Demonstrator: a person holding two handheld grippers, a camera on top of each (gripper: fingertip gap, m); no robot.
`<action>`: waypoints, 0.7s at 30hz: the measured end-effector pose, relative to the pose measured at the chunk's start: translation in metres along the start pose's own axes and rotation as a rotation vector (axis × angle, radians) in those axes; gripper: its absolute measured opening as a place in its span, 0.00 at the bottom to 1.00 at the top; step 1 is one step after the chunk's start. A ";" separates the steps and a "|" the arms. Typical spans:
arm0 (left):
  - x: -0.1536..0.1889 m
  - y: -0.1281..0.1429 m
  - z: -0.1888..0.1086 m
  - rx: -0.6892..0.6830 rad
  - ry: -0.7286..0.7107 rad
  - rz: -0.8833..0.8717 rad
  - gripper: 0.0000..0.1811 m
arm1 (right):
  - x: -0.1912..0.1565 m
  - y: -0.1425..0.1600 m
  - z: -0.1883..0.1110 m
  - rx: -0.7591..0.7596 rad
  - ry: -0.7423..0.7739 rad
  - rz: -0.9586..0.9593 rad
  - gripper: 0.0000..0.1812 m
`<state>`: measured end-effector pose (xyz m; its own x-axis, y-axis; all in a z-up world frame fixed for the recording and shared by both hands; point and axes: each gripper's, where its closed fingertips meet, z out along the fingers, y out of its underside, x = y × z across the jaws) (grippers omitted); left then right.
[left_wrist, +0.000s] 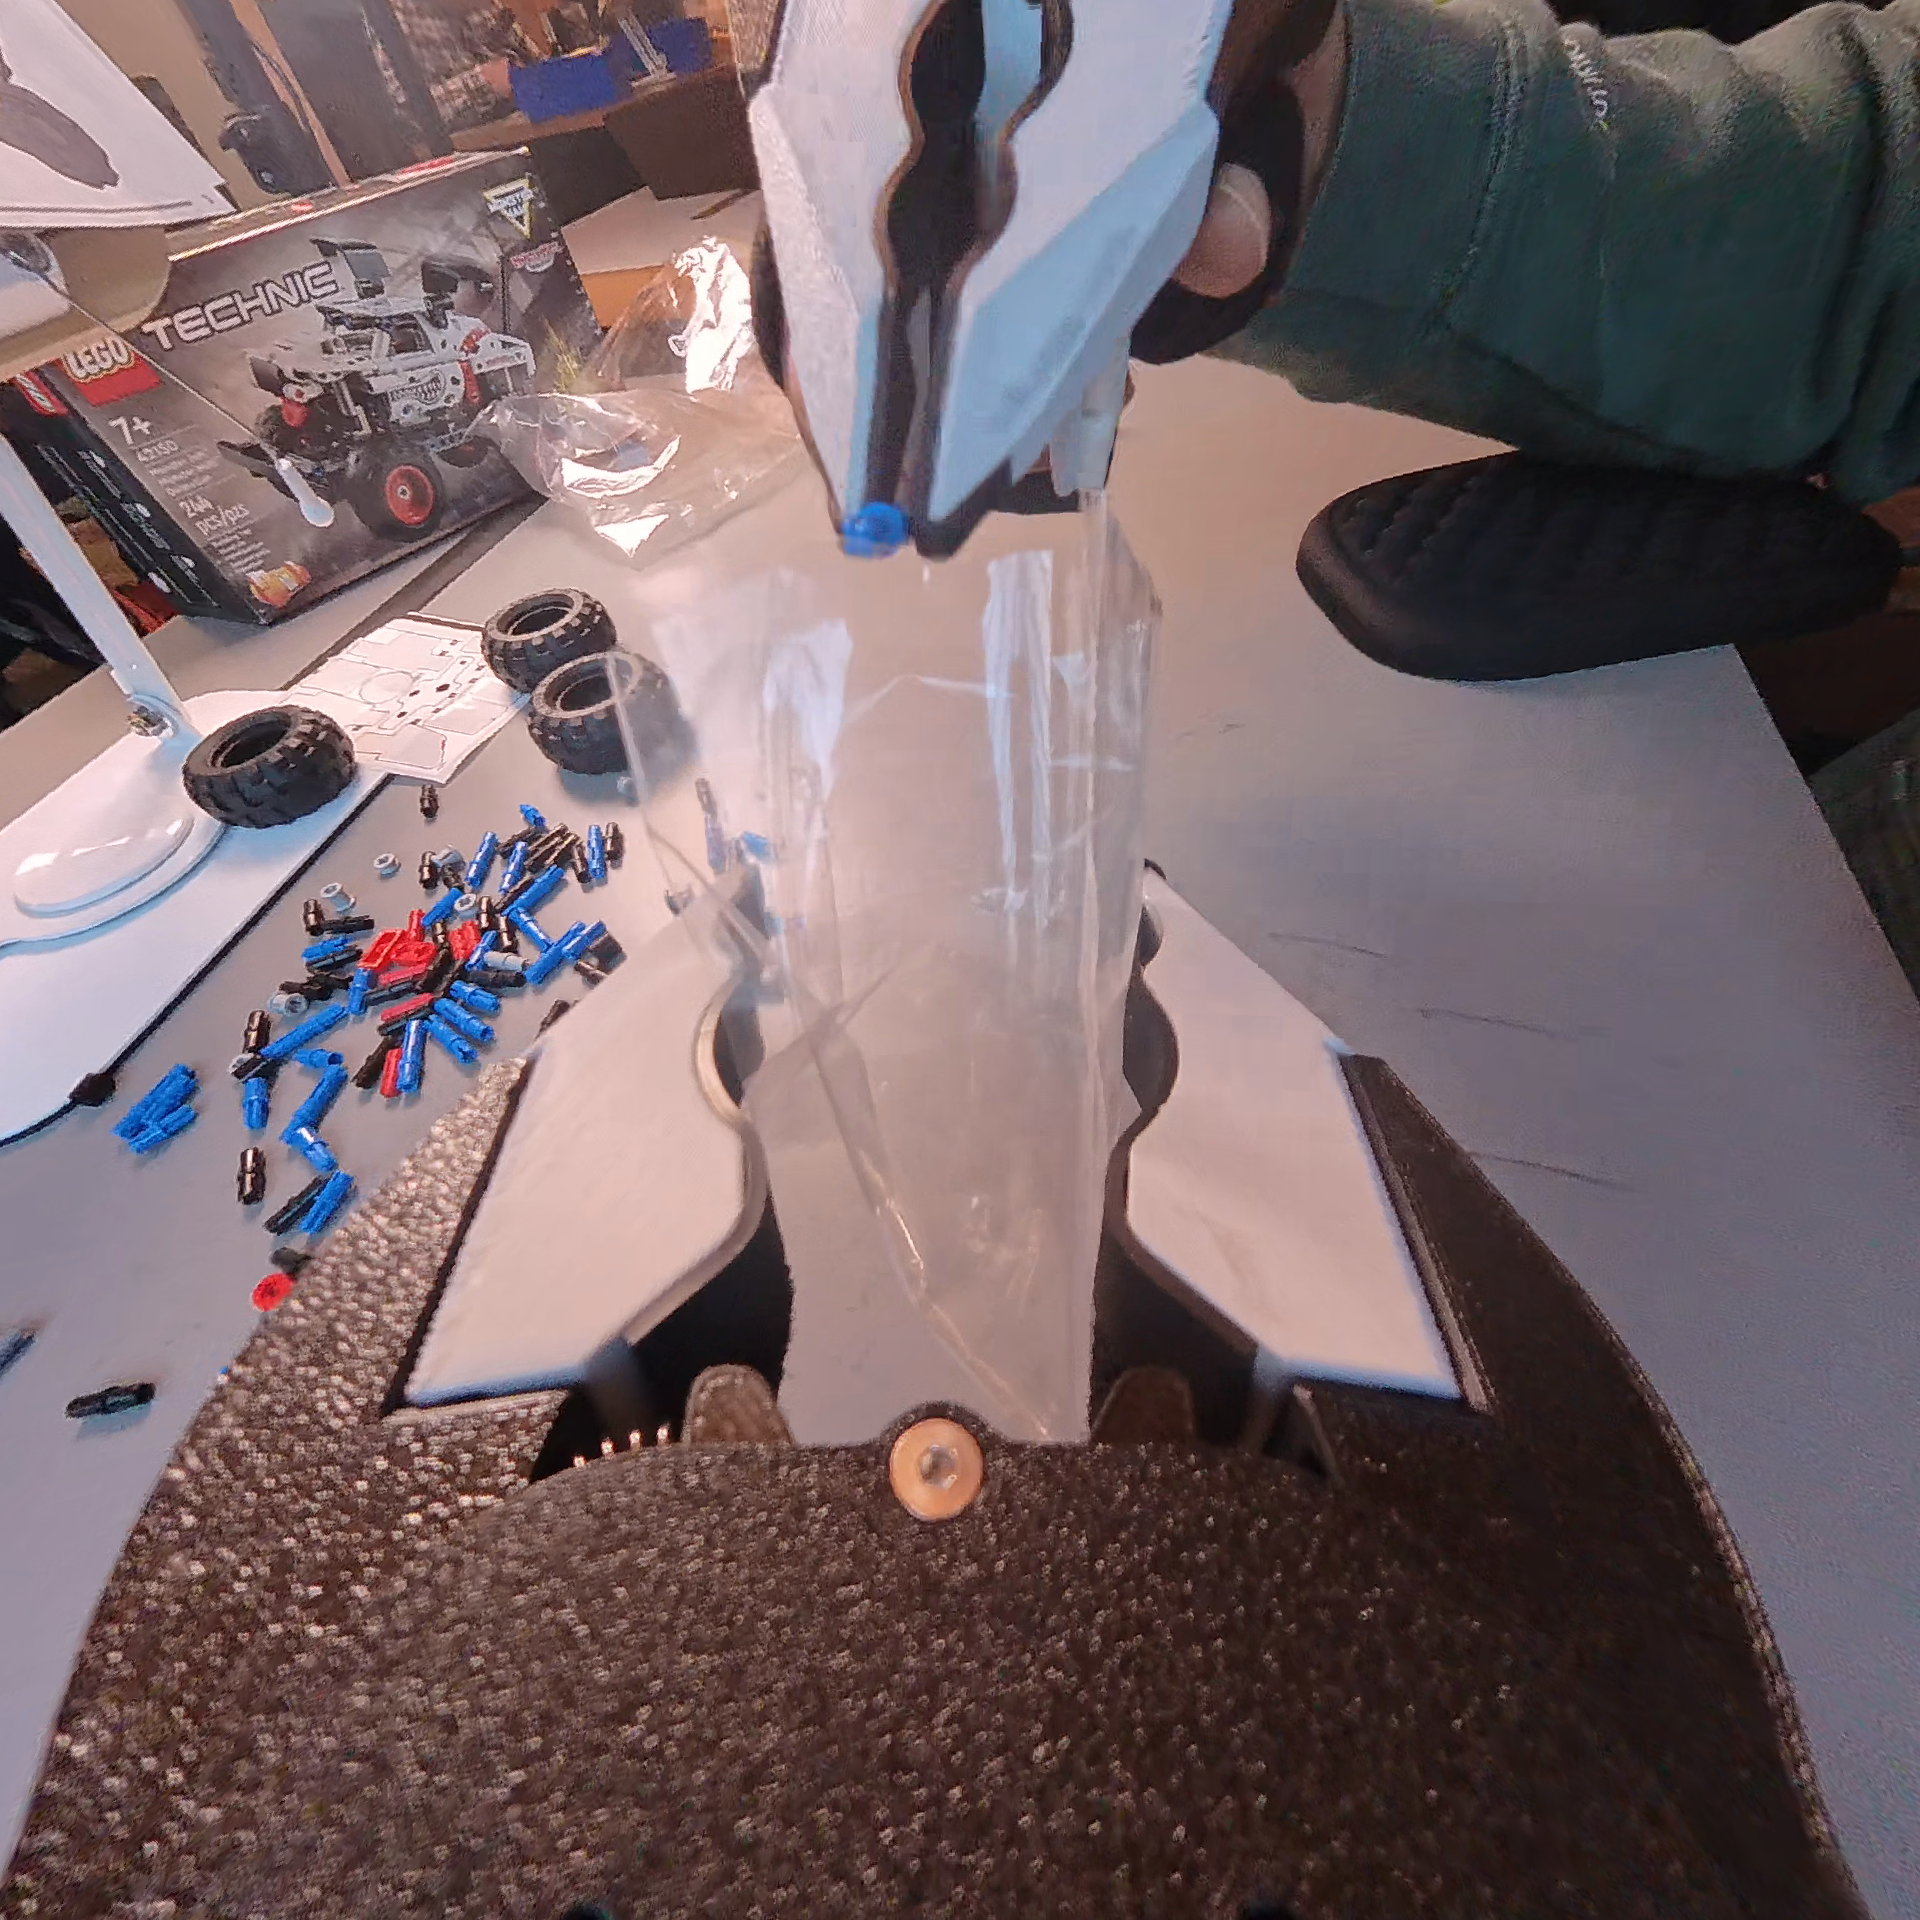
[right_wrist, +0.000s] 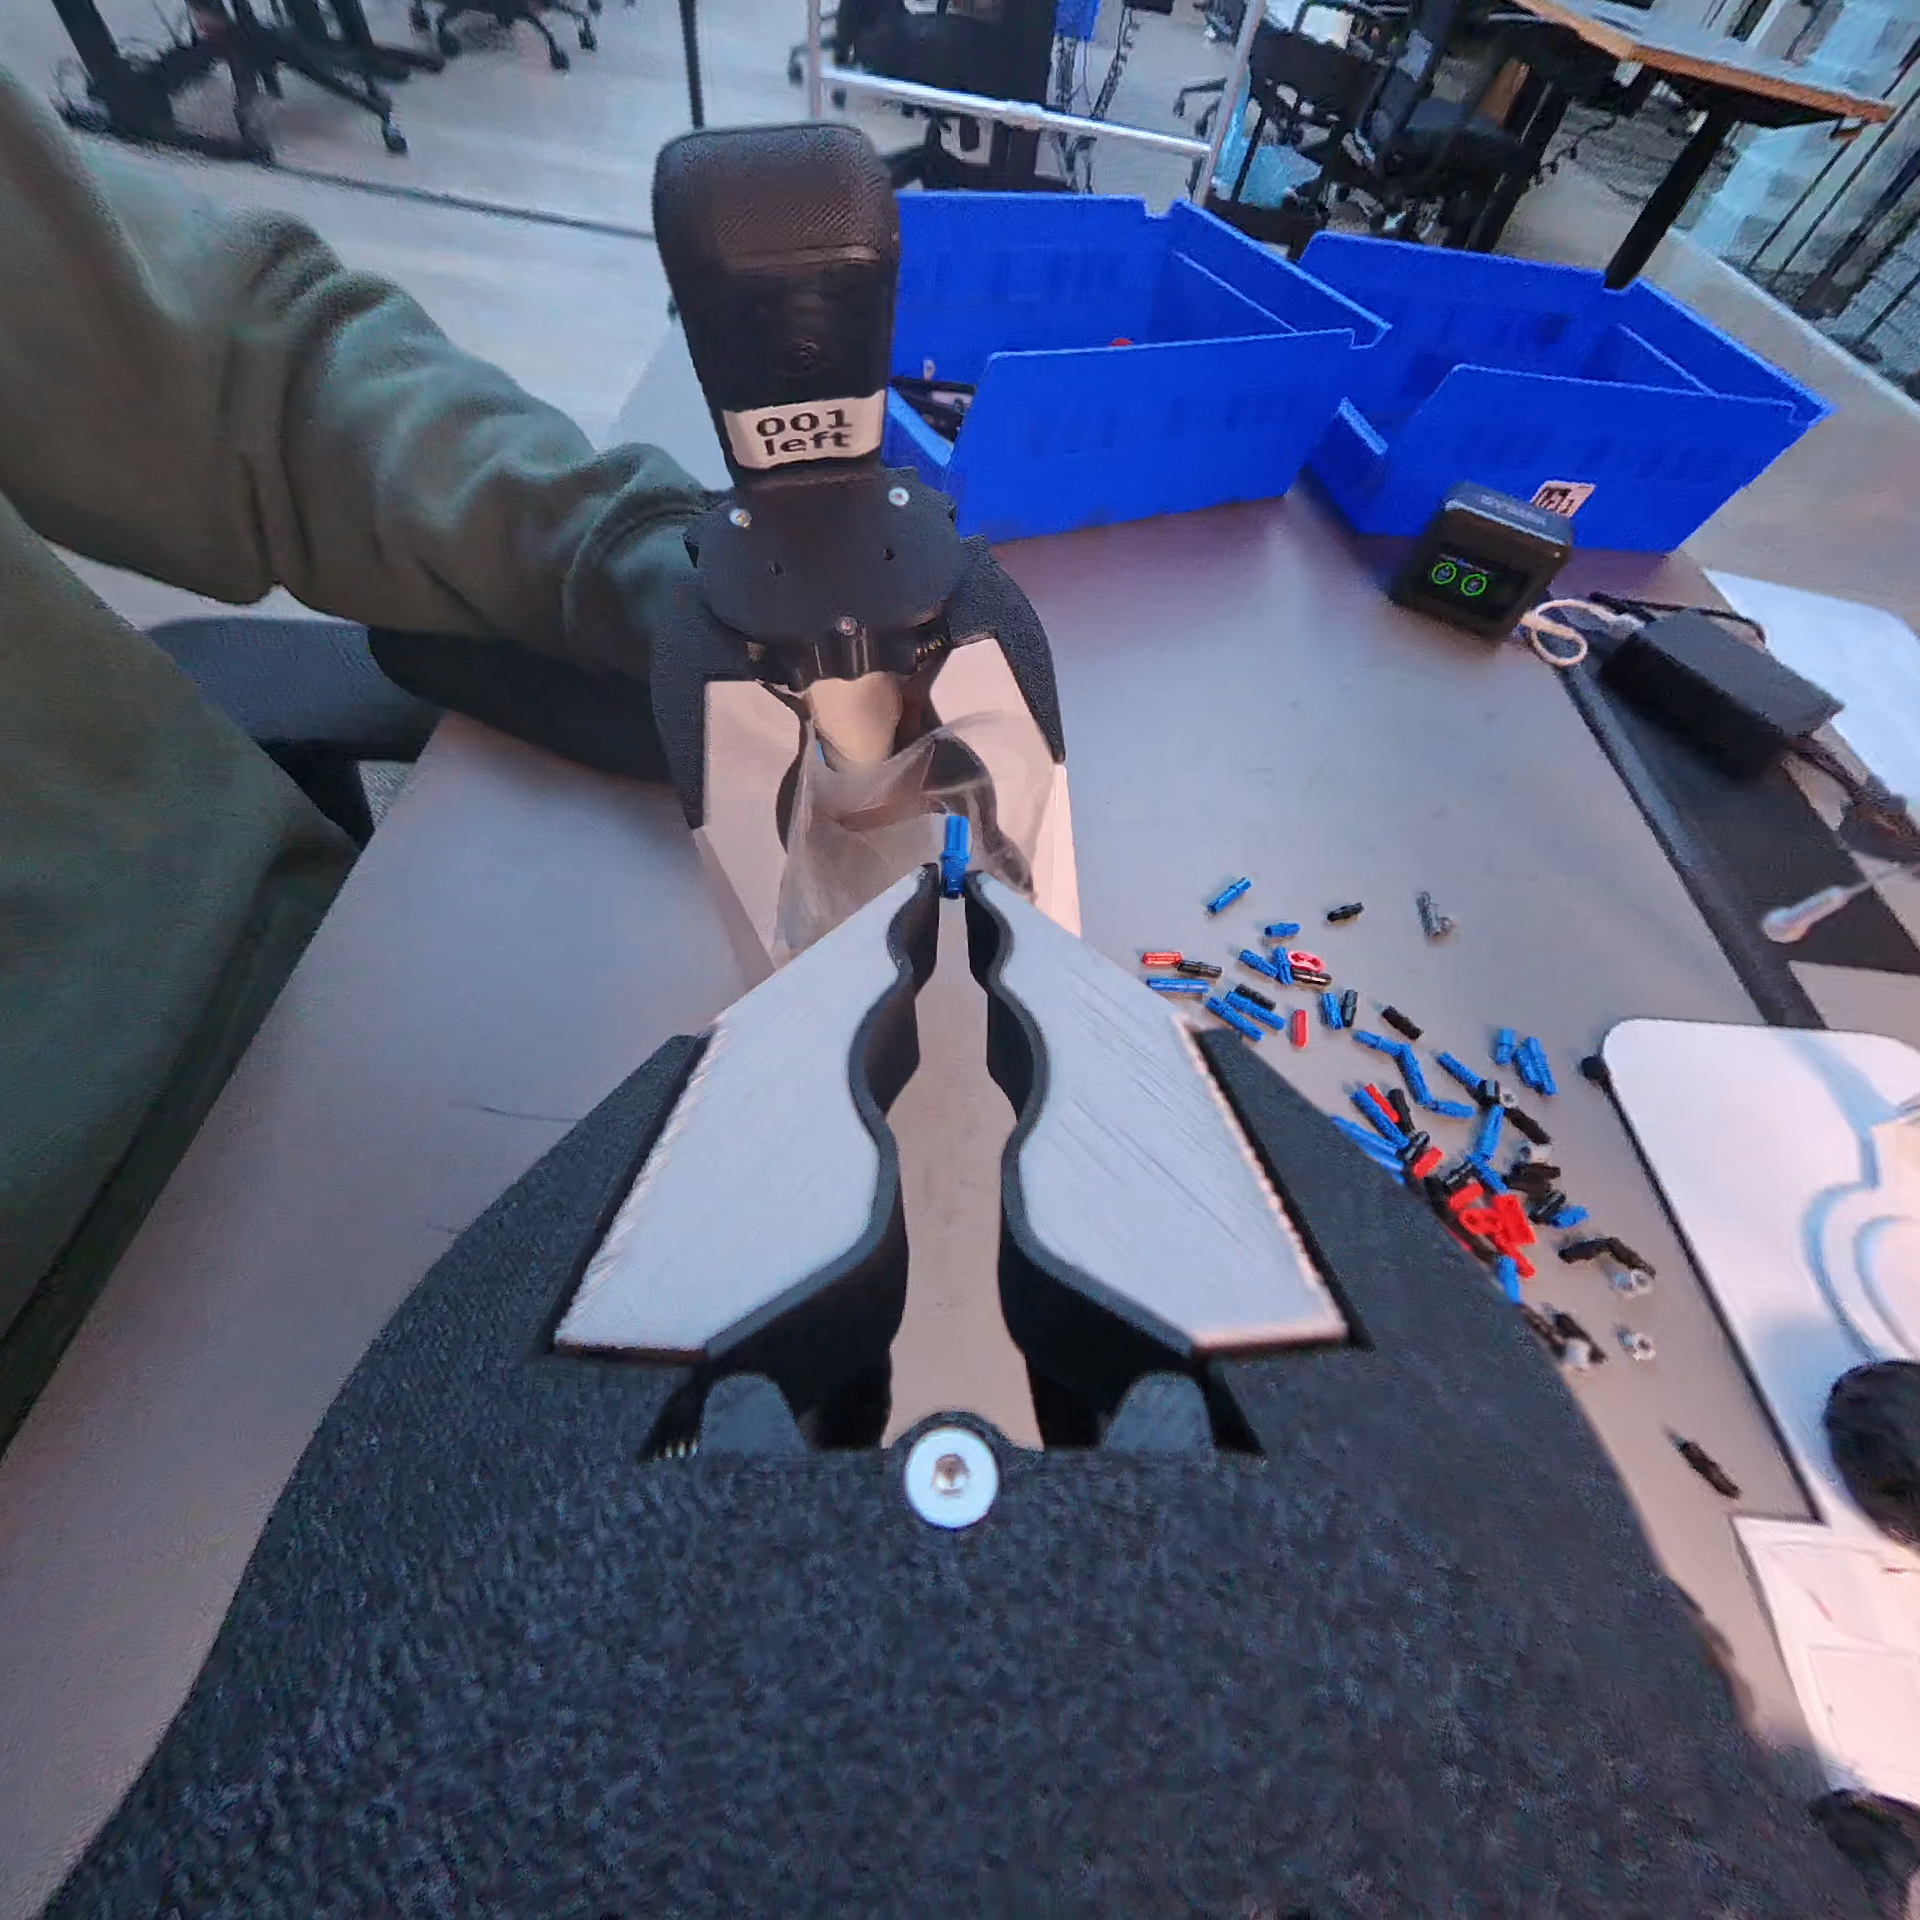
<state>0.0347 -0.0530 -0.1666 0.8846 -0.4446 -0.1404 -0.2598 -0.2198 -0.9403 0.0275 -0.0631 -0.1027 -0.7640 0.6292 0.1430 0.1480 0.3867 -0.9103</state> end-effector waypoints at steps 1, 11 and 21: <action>0.001 -0.001 0.001 0.002 0.004 -0.001 0.37 | -0.002 0.000 0.006 -0.015 -0.001 -0.032 0.02; -0.009 -0.003 -0.005 0.029 -0.027 -0.039 0.37 | 0.092 0.082 -0.030 -0.250 0.201 0.073 0.10; -0.004 0.003 -0.001 0.001 -0.007 -0.037 0.37 | 0.111 0.180 -0.033 -0.536 0.149 0.175 0.11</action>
<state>0.0298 -0.0528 -0.1683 0.8962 -0.4303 -0.1081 -0.2268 -0.2350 -0.9452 -0.0097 0.0988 -0.2378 -0.6082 0.7878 0.0966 0.5914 0.5310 -0.6069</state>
